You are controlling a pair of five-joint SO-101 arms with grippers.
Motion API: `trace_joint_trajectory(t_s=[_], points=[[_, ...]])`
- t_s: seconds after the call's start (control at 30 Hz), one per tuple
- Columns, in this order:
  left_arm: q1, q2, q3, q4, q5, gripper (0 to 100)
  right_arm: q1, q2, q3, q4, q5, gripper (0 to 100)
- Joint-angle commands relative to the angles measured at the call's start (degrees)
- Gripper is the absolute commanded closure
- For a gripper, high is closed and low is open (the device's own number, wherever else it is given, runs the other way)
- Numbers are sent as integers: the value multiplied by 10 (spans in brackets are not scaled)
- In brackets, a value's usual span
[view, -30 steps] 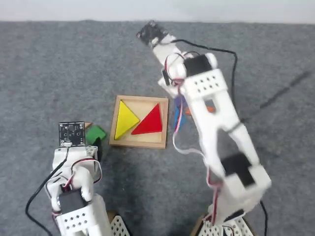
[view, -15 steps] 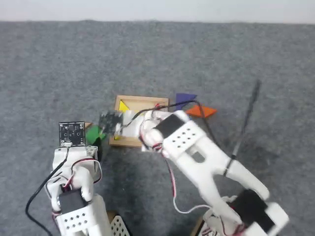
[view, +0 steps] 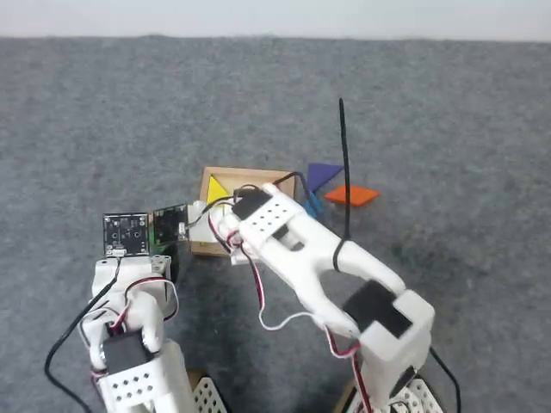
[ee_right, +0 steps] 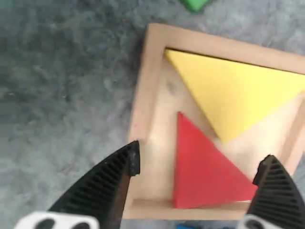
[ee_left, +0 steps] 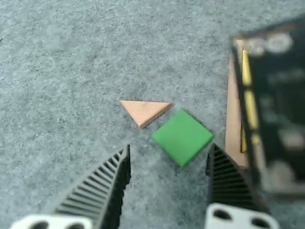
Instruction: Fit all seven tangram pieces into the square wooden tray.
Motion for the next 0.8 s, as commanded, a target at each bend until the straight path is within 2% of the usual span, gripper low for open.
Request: trace_joint_trajectory(t_s=[0.0,0.07,0.23,0.33,0.77], points=[[0,2,-14,-7,-7,758,13,13,-55,-10,7,623],[0,2,-14,-7,-7,758,15,24,-64,-10,7,645],[0,2,-14,-7,-7,758,31,42,-76,-11,6,798],[0,2,-14,-7,-7,758,36,52,-76,-15,7,857],[0,2,-14,-7,-7,758,36,131,-139,-7,8,846]])
